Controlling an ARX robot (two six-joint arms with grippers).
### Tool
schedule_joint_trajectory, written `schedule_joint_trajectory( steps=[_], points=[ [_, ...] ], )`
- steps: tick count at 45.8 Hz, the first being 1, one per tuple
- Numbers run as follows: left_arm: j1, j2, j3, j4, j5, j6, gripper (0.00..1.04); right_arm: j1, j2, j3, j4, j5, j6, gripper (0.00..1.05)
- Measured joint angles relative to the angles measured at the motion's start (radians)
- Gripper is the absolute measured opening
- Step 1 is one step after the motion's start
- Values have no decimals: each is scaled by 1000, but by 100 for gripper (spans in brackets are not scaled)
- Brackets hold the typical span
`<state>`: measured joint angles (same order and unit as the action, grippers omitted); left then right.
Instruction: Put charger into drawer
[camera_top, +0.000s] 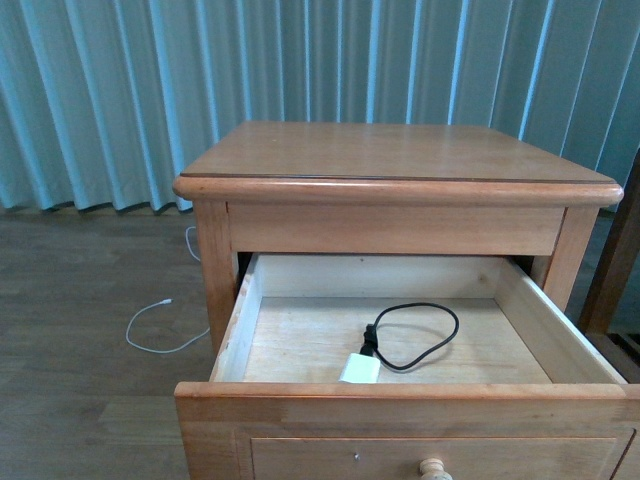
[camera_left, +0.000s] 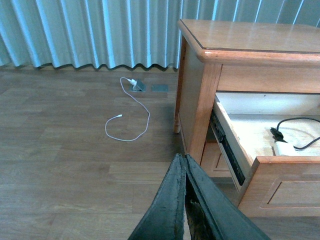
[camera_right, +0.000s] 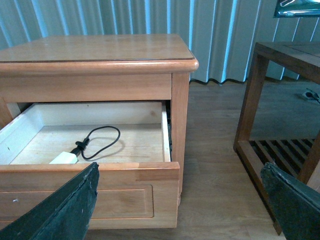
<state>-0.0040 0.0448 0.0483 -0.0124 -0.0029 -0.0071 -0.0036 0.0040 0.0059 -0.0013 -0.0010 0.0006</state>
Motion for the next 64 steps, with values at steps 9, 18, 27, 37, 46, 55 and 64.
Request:
schedule_joint_trajectory(
  steps=[9,18,27,37,46,55,64],
  points=[
    [1,-41,-35,7,0,0,4,0,0,0,0,0,0,96],
    [1,-42,-36,7,0,0,4,0,0,0,0,0,0,96],
    [1,-42,-36,7,0,0,14,6,19,15,-71,-16,-64,96],
    [1,-42,-36,6,0,0,54,75,223,83,-204,-39,-34,96],
    [1,-42,-36,6,0,0,97,150,659,160,-14,-42,84,96],
    [1,-42,-36,6,0,2,99,208,1036,233,184,-2,145,96],
    [1,-42,-36,7,0,2,99,267,1266,312,291,31,182,96]
  ],
)
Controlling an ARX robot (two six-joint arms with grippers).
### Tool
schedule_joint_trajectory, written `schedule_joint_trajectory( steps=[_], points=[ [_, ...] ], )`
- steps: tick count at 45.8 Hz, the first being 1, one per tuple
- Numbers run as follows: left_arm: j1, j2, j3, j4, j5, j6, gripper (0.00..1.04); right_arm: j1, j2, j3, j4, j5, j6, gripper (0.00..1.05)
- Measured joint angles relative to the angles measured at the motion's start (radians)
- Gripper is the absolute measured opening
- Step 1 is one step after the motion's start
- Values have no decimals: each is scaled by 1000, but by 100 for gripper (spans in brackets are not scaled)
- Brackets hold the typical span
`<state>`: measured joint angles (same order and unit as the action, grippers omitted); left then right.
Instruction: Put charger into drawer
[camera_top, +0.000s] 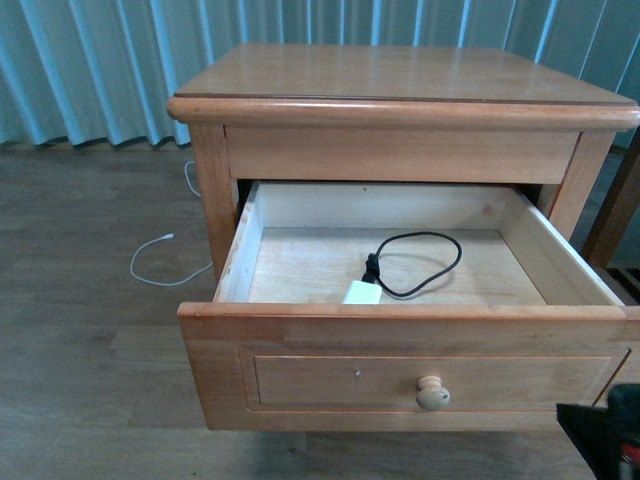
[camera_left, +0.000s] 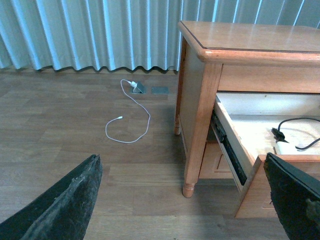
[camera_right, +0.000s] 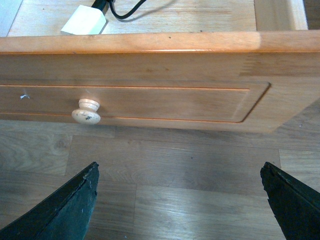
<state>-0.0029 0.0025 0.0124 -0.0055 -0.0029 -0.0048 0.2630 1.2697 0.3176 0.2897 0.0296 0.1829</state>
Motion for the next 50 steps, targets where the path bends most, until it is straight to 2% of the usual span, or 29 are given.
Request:
schedule_joint_trajectory(
  steps=[15,32,50],
  points=[
    [0,0,0,0,0,0,99,40,302,164,129,73,9,96],
    [0,0,0,0,0,0,99,50,478,281,247,154,-14,96],
    [0,0,0,0,0,0,99,48,663,474,313,171,-67,96]
  ],
)
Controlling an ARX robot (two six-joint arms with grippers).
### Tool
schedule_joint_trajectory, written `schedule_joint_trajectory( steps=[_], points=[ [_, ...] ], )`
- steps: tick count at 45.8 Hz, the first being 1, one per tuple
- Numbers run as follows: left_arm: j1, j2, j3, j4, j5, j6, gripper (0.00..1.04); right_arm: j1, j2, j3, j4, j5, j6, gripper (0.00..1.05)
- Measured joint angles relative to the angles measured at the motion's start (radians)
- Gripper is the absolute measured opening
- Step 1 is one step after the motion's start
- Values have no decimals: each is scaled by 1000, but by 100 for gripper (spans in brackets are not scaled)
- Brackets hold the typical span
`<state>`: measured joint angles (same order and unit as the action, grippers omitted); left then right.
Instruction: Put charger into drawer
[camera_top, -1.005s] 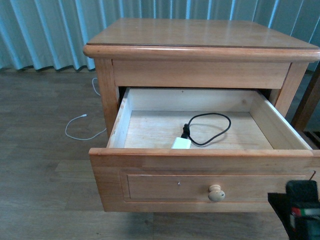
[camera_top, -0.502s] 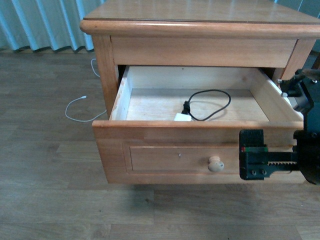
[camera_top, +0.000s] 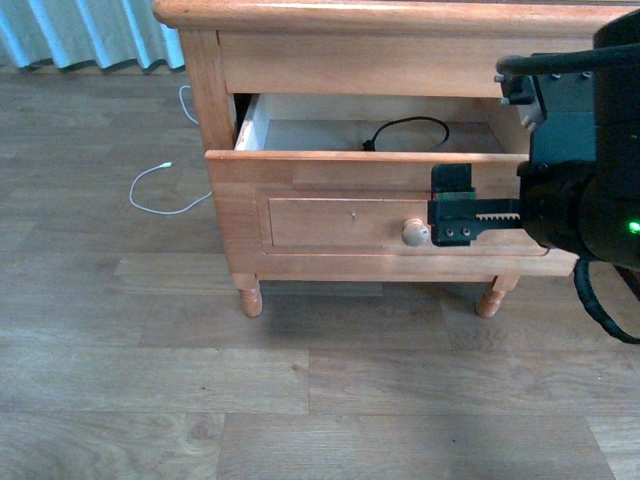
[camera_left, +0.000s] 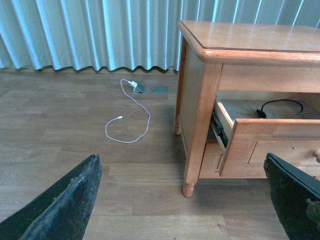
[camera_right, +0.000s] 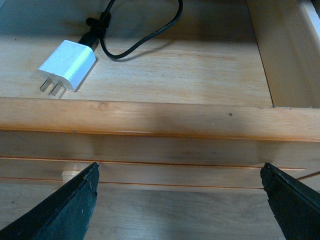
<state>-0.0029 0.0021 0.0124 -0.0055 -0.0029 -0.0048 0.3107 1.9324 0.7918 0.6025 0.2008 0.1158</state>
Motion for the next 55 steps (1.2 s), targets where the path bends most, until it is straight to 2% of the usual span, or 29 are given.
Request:
schedule_joint_trajectory(
  steps=[30,37,55],
  points=[
    [0,0,0,0,0,0,99,-42,351,541,-109,26,-67,96],
    [0,0,0,0,0,0,99,-38,389,601,-135,40,-87,96],
    [0,0,0,0,0,0,99,-37,373,562,-89,8,-95,96]
  ],
)
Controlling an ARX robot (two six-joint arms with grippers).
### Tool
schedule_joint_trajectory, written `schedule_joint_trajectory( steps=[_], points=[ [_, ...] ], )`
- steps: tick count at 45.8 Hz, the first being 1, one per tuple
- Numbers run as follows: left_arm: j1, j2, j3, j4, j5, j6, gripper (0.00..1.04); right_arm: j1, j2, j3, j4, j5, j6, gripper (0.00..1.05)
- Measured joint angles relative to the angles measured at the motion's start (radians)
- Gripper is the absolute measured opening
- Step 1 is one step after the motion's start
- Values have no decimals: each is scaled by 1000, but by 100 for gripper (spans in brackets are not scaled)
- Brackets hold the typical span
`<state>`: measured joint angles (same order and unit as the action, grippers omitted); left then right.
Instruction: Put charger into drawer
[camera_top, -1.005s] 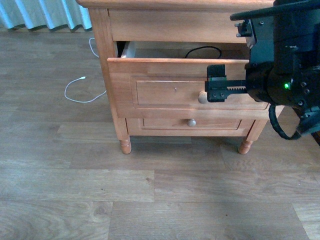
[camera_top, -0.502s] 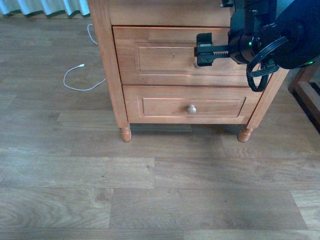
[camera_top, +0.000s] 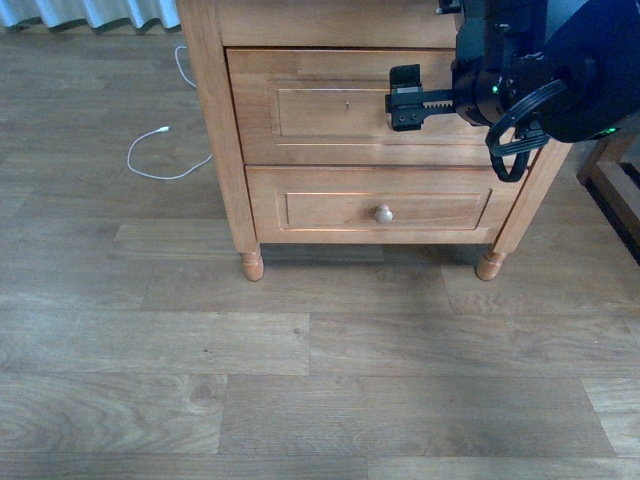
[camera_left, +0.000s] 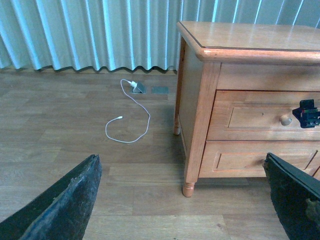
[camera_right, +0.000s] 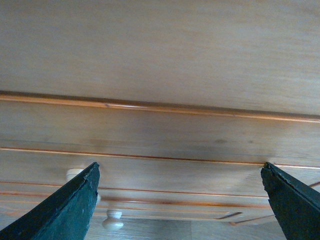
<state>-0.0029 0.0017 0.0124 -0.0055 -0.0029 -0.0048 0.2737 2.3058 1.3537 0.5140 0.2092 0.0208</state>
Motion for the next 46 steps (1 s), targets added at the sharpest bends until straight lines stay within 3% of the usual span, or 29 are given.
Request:
schedule_joint_trajectory(
  steps=[9,20,46],
  points=[
    [0,0,0,0,0,0,99,2,-123,-143,42,-47,9,96],
    [0,0,0,0,0,0,99,20,-460,-470,54,-131,32,96],
    [0,0,0,0,0,0,99,-58,-1326,-991,-274,-235,143,96]
  ],
)
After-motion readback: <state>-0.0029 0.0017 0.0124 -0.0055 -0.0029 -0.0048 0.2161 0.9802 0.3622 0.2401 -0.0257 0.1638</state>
